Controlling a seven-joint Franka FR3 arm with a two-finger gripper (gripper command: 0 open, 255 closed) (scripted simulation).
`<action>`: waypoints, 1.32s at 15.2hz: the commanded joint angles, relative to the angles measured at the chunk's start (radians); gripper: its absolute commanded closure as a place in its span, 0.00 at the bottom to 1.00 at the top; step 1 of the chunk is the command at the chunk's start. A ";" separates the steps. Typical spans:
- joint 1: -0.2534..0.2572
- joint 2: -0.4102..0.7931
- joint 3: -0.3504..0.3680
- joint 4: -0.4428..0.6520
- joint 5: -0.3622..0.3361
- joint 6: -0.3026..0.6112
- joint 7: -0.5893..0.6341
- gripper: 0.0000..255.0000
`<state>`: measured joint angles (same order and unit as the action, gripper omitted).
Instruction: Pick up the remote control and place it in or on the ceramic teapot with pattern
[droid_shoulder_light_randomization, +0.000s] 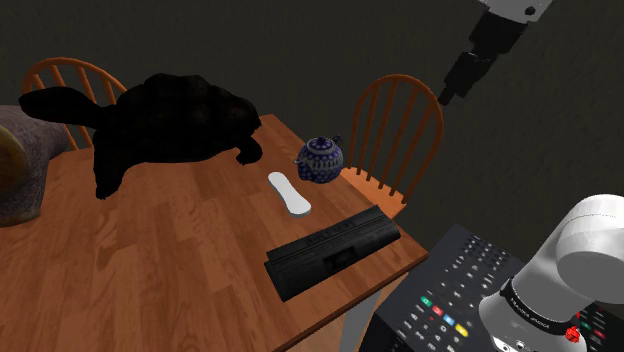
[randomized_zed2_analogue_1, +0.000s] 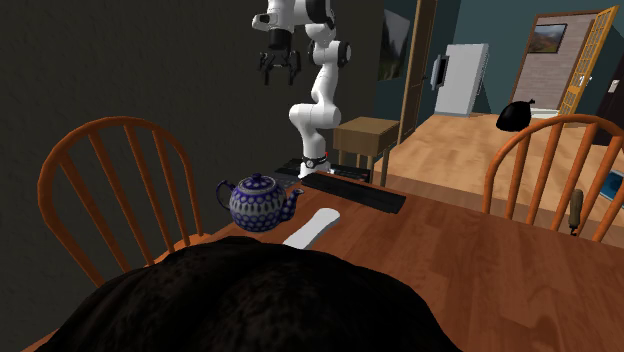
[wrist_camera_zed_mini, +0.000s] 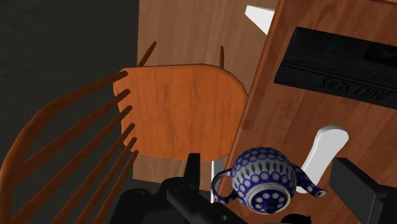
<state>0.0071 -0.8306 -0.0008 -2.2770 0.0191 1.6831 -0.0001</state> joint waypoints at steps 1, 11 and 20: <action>0.000 0.000 0.000 0.000 0.000 0.000 0.000 0.00; 0.007 0.232 0.165 -0.033 0.040 0.239 0.200 0.00; -0.008 0.530 0.305 0.056 -0.004 0.416 0.401 0.00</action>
<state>0.0026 -0.3368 0.2920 -2.2346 0.0246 2.0807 0.3794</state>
